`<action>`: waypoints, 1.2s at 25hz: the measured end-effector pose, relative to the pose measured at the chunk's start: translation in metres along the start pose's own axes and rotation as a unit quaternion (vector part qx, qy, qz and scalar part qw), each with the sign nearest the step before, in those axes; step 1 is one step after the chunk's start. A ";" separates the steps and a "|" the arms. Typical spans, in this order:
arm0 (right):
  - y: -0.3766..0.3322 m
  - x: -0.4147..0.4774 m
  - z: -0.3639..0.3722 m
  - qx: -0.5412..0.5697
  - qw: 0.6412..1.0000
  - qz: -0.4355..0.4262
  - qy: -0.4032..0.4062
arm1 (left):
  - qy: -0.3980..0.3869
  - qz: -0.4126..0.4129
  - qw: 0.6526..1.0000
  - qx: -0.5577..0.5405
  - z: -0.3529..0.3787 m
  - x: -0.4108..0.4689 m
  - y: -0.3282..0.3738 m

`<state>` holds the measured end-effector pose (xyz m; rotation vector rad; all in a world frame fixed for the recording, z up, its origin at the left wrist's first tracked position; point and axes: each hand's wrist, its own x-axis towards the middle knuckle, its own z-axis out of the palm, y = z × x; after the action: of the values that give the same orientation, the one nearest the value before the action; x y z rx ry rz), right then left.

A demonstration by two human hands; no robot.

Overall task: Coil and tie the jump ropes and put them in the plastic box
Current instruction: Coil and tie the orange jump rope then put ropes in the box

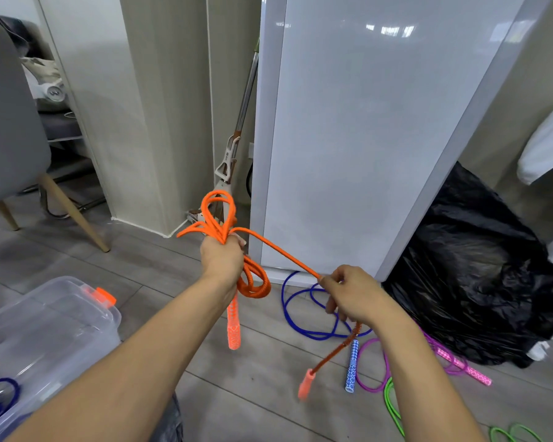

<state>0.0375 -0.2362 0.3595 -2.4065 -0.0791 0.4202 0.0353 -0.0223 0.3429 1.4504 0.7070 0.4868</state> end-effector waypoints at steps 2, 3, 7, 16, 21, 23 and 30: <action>0.003 0.002 -0.005 -0.041 0.996 0.015 0.077 | 0.037 -0.002 0.999 -0.031 -0.003 0.002 0.003; 0.004 0.003 -0.008 -0.057 0.992 0.017 0.111 | 0.052 0.003 0.998 -0.042 -0.004 0.003 0.004; -0.002 0.003 -0.013 0.085 0.981 -0.041 0.167 | 0.042 0.001 0.998 -0.049 -0.005 0.004 0.007; -0.018 -0.007 -0.004 0.190 0.967 -0.128 0.113 | -0.182 -0.065 0.977 -0.091 0.006 -0.005 -0.005; -0.026 -0.010 0.011 0.155 0.973 -0.135 0.109 | -0.299 -0.070 0.951 -0.046 0.007 -0.026 0.000; -0.028 -0.010 0.018 0.148 0.974 -0.134 0.108 | -0.317 -0.071 0.945 -0.033 0.008 -0.027 -0.002; -0.032 -0.010 0.032 0.071 0.981 -0.156 0.094 | -0.303 -0.091 0.947 -0.061 0.011 -0.029 -0.006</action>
<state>0.0198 -0.1934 0.3595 -2.2305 -0.3249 0.0504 0.0215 -0.0507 0.3412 1.3046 0.3015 -0.0693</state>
